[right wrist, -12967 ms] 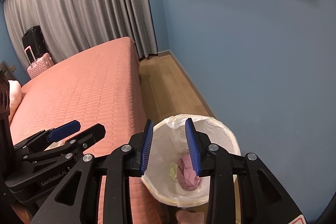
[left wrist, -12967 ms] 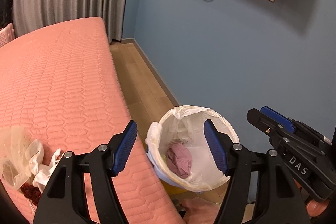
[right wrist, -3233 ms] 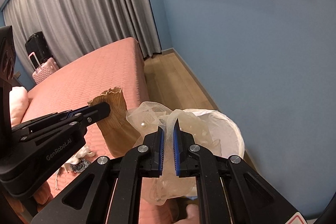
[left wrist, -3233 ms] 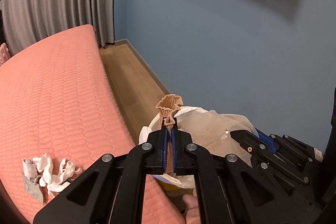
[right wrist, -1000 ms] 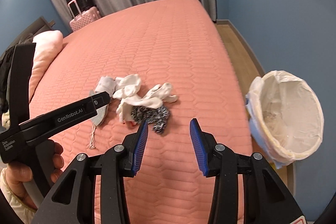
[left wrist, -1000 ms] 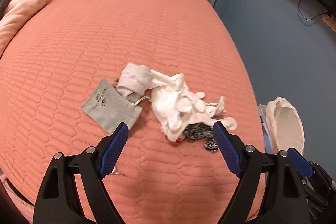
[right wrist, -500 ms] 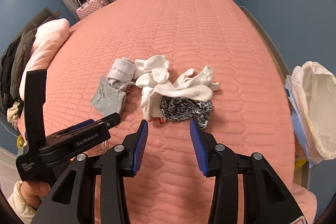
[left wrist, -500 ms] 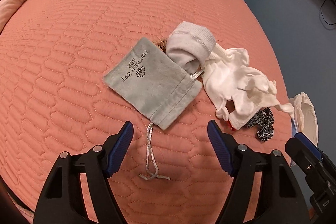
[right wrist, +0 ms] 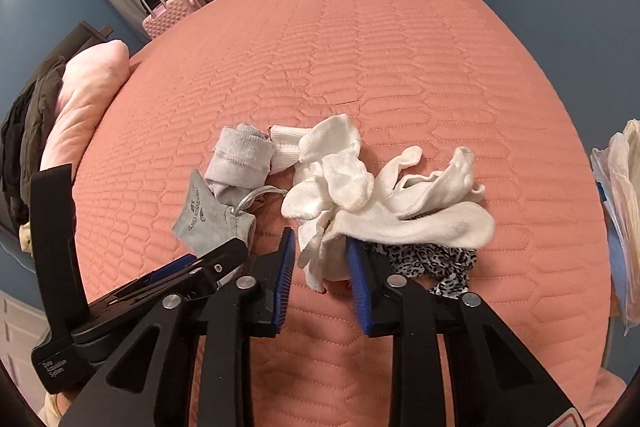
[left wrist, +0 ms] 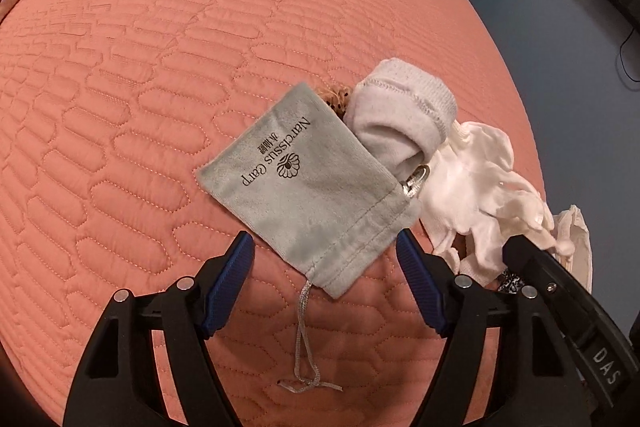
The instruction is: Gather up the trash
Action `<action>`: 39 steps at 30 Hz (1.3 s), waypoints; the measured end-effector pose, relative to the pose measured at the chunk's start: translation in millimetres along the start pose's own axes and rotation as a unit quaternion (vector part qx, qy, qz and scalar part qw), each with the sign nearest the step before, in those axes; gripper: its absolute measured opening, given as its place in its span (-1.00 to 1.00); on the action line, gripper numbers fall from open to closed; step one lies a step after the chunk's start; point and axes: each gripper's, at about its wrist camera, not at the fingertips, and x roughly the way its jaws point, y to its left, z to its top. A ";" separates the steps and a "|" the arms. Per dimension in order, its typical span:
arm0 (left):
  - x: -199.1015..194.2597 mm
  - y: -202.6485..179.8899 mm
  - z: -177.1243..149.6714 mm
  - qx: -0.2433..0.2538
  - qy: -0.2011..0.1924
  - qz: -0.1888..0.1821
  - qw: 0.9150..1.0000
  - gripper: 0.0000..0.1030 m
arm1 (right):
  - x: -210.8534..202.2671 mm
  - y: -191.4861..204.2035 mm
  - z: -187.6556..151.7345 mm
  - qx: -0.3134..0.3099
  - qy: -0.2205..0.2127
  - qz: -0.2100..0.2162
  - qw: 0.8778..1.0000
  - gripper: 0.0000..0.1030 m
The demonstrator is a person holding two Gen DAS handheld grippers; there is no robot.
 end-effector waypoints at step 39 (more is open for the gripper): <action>-52.2 -38.3 -0.8 0.054 -0.041 -0.018 0.998 -0.80 | -72.8 2.2 -31.8 -0.025 -0.034 0.038 0.998 -0.88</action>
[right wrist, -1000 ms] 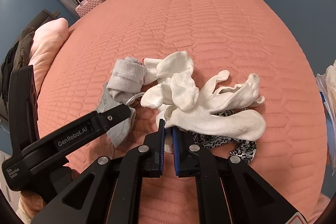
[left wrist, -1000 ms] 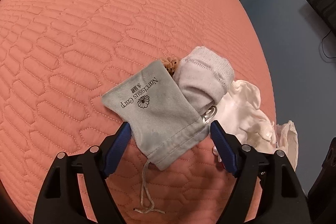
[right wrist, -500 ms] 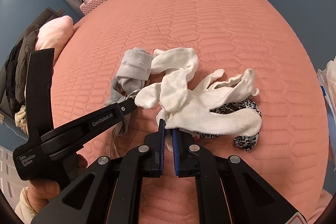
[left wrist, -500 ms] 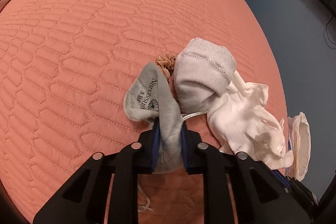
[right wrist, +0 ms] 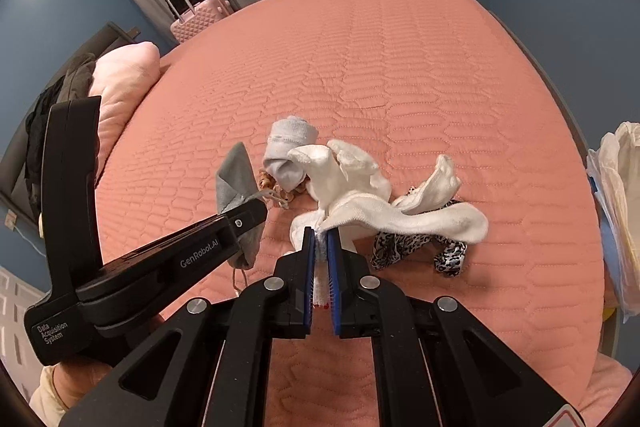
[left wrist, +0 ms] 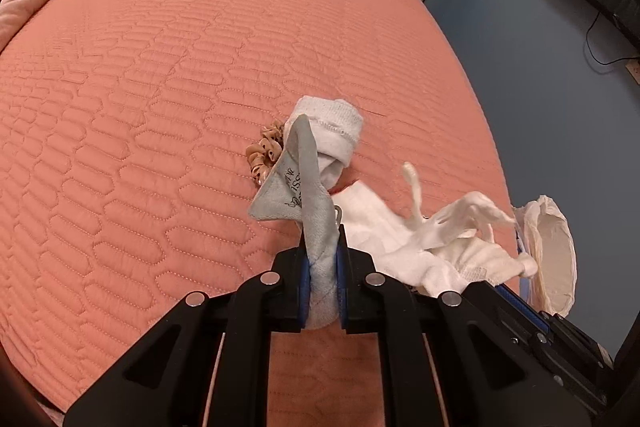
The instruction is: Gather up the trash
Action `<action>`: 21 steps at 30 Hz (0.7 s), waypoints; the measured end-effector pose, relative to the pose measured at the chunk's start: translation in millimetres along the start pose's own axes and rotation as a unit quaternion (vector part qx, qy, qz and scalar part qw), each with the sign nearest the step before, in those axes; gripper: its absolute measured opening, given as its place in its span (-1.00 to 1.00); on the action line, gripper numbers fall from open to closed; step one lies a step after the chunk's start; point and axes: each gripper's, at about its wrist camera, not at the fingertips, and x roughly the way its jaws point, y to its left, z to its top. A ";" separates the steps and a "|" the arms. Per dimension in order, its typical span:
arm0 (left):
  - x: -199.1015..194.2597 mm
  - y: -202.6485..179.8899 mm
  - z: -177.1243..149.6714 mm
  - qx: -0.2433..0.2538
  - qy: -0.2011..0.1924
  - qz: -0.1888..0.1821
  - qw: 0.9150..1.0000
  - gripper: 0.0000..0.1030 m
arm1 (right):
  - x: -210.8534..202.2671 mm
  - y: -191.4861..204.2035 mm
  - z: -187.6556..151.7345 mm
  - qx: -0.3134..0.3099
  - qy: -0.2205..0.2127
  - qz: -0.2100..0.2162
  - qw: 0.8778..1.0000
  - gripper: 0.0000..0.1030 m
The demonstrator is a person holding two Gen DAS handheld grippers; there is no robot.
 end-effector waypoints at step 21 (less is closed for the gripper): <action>-61.4 -54.3 -35.6 0.069 -0.024 -0.052 0.996 -0.80 | -112.8 -24.2 -22.1 -0.001 -0.081 -0.012 0.997 -0.98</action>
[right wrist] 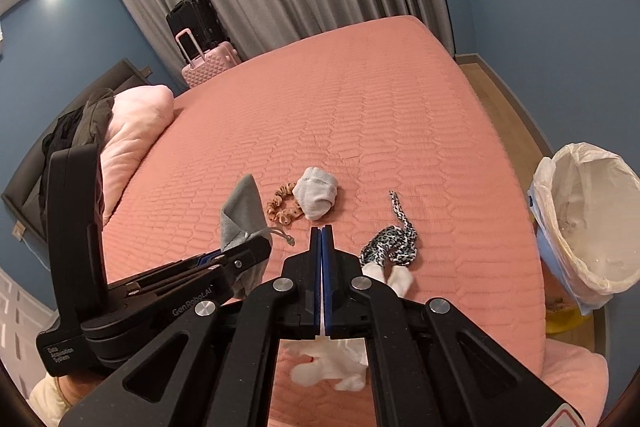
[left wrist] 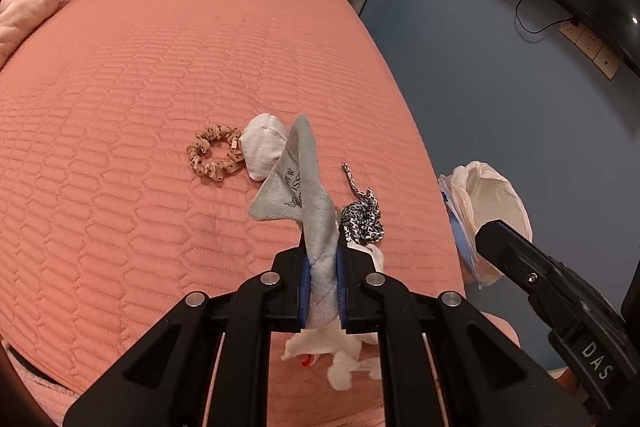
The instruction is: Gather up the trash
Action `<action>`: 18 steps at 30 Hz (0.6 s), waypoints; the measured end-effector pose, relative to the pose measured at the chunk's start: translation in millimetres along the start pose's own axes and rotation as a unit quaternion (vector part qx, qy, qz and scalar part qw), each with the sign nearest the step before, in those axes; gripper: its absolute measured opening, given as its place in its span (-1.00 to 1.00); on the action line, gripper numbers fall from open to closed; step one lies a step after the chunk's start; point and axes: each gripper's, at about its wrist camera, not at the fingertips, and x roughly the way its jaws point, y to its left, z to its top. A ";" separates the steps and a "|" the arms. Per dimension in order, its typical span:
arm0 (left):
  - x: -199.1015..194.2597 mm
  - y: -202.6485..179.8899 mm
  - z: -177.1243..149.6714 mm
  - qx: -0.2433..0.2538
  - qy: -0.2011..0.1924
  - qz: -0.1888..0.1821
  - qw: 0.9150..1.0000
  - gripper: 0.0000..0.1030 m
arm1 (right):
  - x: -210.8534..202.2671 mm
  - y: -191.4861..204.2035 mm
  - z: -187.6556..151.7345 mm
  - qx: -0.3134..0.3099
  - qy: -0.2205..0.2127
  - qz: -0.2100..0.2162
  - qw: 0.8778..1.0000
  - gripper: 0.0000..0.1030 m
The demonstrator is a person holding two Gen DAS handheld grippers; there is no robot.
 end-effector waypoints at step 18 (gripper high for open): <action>5.8 16.2 -65.0 0.010 0.046 0.015 0.999 -0.80 | 44.4 -20.3 -93.7 0.013 0.105 -0.026 0.994 -0.04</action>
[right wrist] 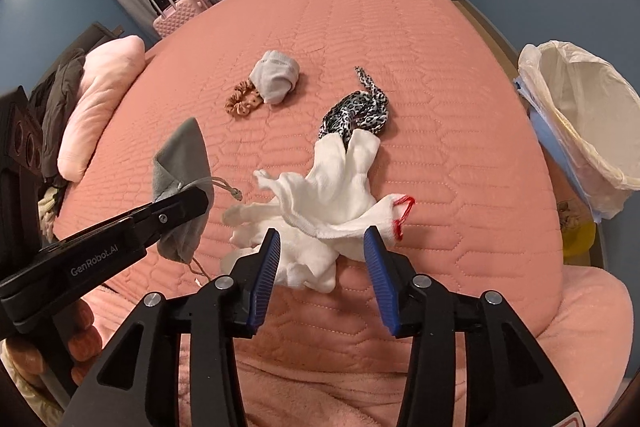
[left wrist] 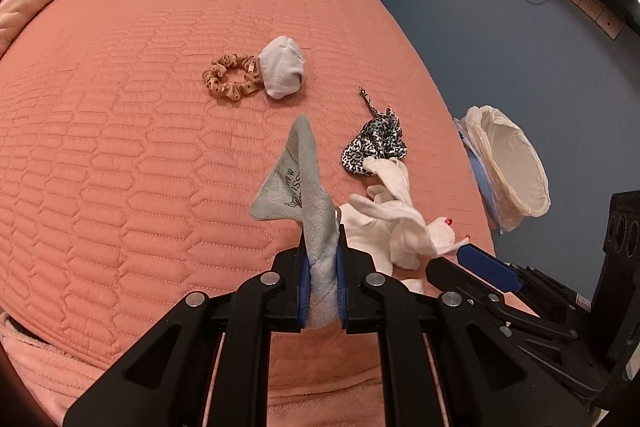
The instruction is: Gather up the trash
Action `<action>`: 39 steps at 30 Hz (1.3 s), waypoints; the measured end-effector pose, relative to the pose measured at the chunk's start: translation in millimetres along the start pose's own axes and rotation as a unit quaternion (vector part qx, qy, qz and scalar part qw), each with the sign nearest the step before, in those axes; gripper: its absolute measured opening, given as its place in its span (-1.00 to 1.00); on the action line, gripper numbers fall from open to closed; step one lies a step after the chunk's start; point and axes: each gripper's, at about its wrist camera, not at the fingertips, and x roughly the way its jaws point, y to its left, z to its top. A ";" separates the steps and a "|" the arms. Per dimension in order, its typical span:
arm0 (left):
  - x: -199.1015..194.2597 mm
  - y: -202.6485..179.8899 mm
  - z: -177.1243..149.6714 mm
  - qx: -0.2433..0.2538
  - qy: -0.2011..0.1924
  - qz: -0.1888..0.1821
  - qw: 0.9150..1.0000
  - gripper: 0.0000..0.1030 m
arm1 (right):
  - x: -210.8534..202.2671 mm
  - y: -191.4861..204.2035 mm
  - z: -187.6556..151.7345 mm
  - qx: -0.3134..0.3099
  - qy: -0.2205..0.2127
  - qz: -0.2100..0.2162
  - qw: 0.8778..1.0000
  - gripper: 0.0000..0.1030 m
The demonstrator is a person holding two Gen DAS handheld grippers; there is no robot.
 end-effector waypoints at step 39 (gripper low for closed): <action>-25.5 -57.4 11.8 0.055 -0.033 -0.032 0.997 -0.80 | -75.3 -6.1 41.1 0.009 -0.092 0.010 0.996 -0.90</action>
